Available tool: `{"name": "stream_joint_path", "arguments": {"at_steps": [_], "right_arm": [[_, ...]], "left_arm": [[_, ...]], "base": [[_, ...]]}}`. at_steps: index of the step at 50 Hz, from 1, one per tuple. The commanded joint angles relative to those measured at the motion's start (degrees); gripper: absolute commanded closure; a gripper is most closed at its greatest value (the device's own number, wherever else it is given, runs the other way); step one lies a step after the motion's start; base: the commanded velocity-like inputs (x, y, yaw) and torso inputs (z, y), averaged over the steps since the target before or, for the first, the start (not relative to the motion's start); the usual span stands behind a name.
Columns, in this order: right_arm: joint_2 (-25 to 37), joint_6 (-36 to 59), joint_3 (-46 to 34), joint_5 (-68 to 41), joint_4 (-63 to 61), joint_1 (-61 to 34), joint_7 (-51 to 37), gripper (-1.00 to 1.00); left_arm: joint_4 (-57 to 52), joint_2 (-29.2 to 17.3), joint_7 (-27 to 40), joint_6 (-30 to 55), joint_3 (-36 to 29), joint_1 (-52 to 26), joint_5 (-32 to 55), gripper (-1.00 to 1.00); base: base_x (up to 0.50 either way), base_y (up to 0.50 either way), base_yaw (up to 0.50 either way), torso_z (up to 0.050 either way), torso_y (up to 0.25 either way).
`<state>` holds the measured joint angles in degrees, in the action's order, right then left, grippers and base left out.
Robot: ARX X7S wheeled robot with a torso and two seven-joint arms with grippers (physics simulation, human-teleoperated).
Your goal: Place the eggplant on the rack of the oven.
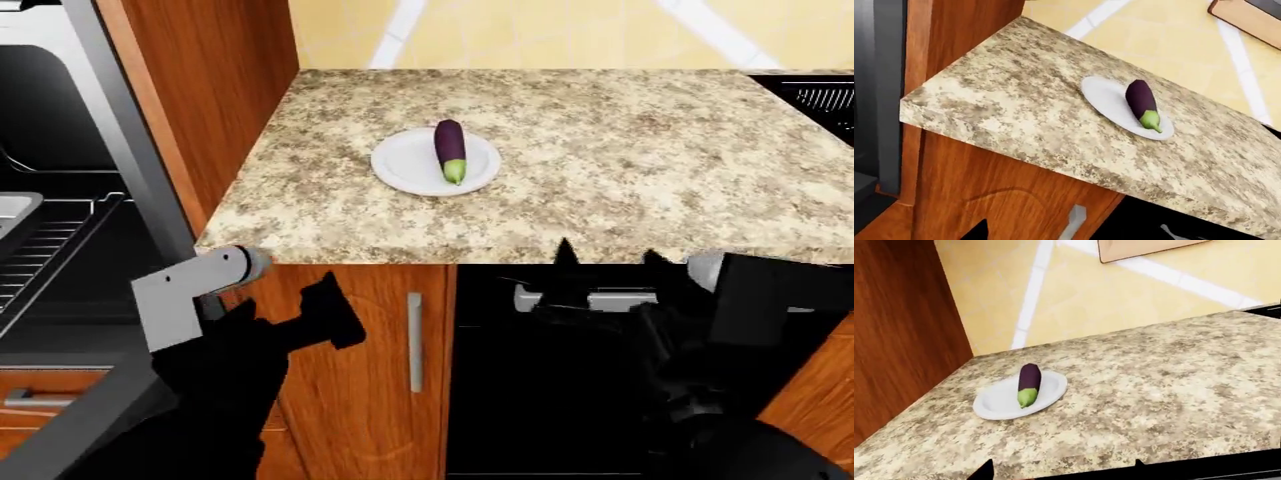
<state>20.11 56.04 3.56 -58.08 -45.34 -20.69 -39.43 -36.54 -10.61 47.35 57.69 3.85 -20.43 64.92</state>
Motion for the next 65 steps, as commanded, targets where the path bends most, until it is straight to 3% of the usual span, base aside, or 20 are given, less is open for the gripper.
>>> {"name": "stream_joint_path", "arguments": {"at_steps": [1, 6, 17, 65], "right_arm": [[9.9, 19.0, 1.7, -43.2, -4.1, -24.9, -30.4, -1.00], [10.2, 19.1, -0.7, -43.6, 0.0, -30.8, -30.7, -1.00], [9.9, 19.8, -4.0, -43.3, 2.3, -34.1, -30.4, -1.00], [11.0, 18.1, -4.3, -38.9, 1.9, -32.2, -24.8, -1.00]], "left_arm": [[-2.9, -5.0, 35.9, 15.1, 2.3, -18.7, 44.5, -1.00], [0.5, -6.5, 37.5, 13.4, 0.8, -22.1, 46.0, -1.00], [1.4, -8.3, 37.1, 12.2, 0.5, -24.3, 45.4, -1.00], [1.4, -10.8, 33.1, 9.9, -2.2, -24.2, 41.0, -1.00]], "base": [[0.00, 0.00, 0.00, 0.000, 0.000], [0.00, 0.00, 0.00, 0.000, 0.000], [0.00, 0.00, 0.00, 0.000, 0.000], [0.11, 0.00, 0.00, 0.000, 0.000]]}}
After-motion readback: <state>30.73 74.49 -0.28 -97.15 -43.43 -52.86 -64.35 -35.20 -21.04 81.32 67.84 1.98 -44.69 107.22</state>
